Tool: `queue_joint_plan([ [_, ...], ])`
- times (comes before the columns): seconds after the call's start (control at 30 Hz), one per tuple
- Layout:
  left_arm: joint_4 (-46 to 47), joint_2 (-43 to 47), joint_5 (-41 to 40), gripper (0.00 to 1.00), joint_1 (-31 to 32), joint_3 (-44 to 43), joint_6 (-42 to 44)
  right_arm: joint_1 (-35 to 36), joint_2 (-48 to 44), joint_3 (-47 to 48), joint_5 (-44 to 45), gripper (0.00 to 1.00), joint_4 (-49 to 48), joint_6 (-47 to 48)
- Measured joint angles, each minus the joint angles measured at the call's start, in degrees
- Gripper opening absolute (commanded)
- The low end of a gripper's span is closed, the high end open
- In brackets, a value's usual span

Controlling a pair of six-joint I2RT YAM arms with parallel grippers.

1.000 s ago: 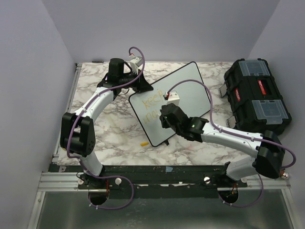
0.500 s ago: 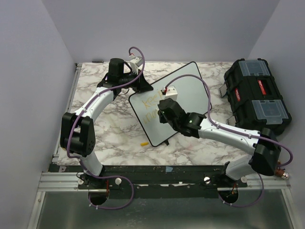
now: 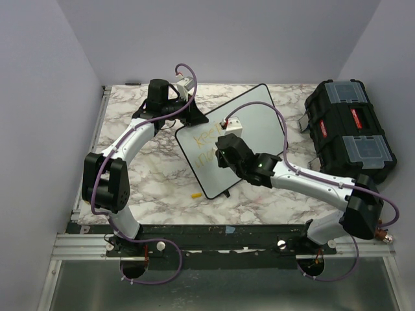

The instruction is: Write a sentence on the whiteboard

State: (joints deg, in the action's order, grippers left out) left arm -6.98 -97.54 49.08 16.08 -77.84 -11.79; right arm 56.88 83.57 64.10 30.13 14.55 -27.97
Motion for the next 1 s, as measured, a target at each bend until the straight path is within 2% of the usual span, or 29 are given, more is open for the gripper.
queue_joint_plan([
  [0.5,-0.02,0.00,-0.02,0.00,-0.15,0.11,0.00,-0.26,-2.84,-5.05,-6.05,0.01,-1.18,-0.76],
  [1.0,0.00,0.00,0.00,0.00,-0.15,0.13,-0.02,-0.24,-3.34,-5.88,-5.53,0.01,-1.11,-2.03],
])
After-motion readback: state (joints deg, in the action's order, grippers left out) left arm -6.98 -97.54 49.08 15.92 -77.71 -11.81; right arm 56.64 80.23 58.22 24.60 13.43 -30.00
